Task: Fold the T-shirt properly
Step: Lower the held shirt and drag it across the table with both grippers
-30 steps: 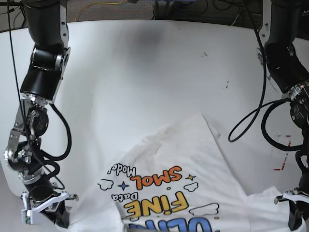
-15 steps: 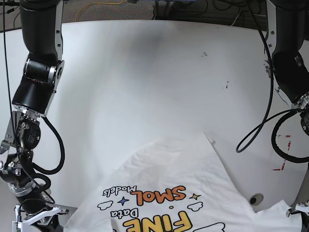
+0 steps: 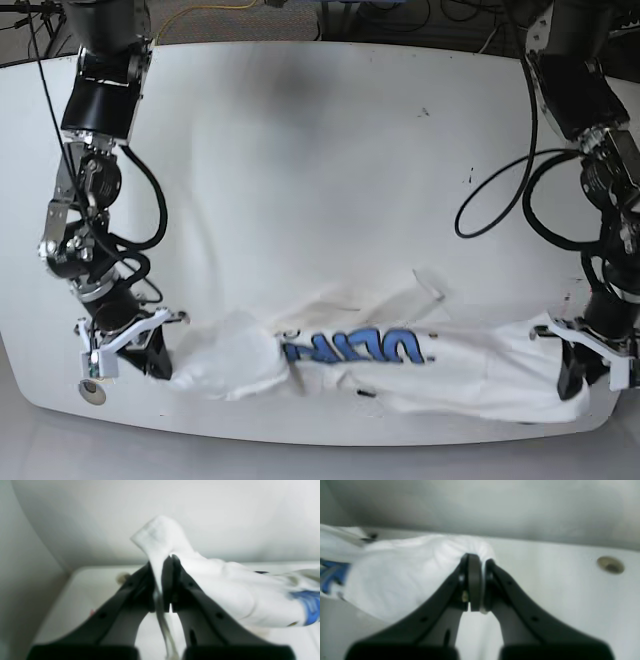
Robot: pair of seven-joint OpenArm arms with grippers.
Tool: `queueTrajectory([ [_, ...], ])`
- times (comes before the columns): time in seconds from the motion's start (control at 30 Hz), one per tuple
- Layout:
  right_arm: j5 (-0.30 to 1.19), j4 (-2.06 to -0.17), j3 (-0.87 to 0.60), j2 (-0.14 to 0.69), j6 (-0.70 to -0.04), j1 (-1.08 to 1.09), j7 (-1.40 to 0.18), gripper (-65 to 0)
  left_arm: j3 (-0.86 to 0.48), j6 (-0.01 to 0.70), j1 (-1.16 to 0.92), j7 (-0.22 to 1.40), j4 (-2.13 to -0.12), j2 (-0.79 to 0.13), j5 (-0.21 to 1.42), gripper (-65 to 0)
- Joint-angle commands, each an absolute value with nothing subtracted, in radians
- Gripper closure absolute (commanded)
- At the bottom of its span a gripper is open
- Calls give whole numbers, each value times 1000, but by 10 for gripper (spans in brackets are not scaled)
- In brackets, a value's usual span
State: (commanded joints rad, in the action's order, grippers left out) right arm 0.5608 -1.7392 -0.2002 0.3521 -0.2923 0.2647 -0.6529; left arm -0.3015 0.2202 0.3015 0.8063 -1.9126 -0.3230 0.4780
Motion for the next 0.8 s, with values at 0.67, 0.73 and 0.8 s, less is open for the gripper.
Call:
queueTrajectory([
  [0.67,559,-1917,-260,309,-286,-216,-653,0,-417,341,-91,806,-1942,-300,476,0],
  [0.73,559,-1917,-260,309,-286,-245,-653,0,-420,354,-124,806,-1940,-303,473,0],
  [0.8,559,-1917,-260,309,-286,-272,-653,0,-421,369,-156,806,-1937,-306,473,0],
])
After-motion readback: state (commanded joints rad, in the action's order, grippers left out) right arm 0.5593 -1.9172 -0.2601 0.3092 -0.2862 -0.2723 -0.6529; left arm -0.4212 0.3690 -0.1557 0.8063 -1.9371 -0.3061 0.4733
